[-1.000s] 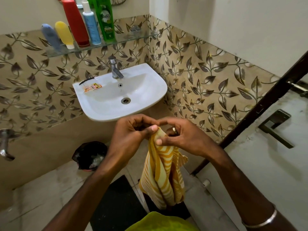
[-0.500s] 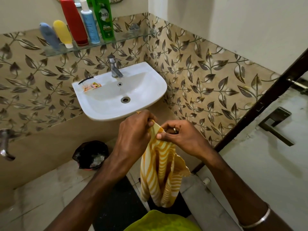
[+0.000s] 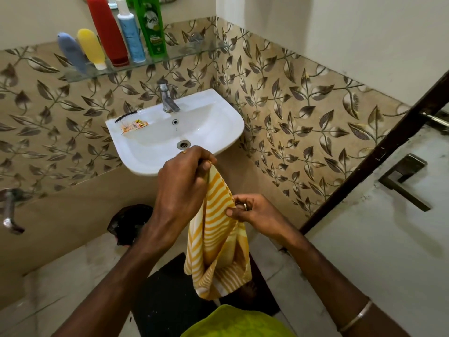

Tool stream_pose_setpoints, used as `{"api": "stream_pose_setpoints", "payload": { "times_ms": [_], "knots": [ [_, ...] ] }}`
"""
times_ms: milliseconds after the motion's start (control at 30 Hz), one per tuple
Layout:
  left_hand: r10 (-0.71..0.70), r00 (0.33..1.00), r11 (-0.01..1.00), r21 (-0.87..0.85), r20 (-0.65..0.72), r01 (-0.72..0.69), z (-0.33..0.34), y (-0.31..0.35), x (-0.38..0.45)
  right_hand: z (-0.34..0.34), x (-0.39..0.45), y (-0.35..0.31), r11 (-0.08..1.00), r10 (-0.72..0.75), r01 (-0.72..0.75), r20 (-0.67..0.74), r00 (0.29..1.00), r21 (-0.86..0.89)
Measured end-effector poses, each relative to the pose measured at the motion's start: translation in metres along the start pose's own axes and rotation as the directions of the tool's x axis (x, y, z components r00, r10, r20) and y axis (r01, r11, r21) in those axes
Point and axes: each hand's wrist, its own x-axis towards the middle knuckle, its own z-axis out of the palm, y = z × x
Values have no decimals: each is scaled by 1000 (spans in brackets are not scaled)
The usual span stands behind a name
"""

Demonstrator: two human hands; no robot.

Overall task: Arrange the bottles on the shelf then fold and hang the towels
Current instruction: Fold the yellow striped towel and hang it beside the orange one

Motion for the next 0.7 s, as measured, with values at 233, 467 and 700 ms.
{"api": "stream_pose_setpoints", "payload": {
  "times_ms": [233, 467, 700],
  "knots": [
    [-433, 884, 774, -429, 179, 466, -2, -12, 8, 1, -4, 3, 998, 42, -43, 18, 999, 41],
    [-383, 911, 818, -403, 151, 411, 6, -12, 11, -5, -8, -13, 998, 60, -61, 26, 998, 30],
    [-255, 861, 939, -101, 441, 330, 0, -24, 9, -19, -14, -33, 992, -56, 47, -83, 995, -114]
  ]
}}
